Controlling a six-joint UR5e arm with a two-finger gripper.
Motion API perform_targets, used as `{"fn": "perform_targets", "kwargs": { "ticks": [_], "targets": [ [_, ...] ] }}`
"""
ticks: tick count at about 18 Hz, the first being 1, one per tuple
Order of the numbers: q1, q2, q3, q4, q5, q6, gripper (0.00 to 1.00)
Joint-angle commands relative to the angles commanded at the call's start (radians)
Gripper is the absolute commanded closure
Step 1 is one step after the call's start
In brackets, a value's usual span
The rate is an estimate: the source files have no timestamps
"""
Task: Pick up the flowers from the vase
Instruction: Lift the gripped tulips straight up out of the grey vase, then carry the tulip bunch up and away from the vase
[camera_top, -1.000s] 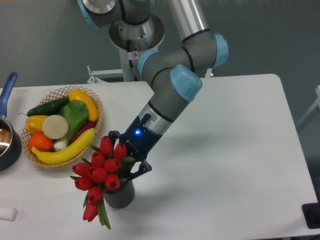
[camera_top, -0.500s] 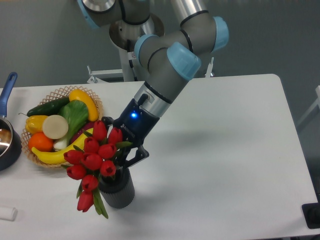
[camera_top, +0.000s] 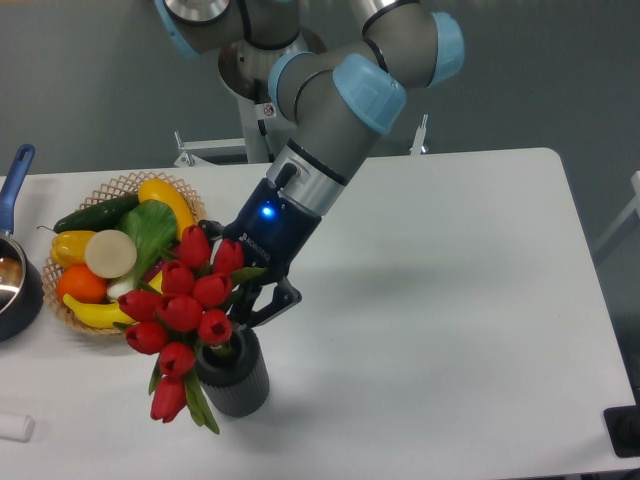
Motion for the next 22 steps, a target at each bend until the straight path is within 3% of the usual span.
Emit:
{"fn": "perform_targets", "kwargs": {
  "ticks": [8,13,19,22],
  "targets": [
    [0.0,0.009,0.057,0.0,0.0,-0.081,0.53],
    [-0.002,0.012,0.127,-0.002,-0.008,-0.201,0.53],
    [0.005,0.046,0.129,-0.002,-0.008,-0.221,0.53],
    [0.05,0.049,0.121,-0.002,-0.008,-0.224,0.53]
  ]
}}
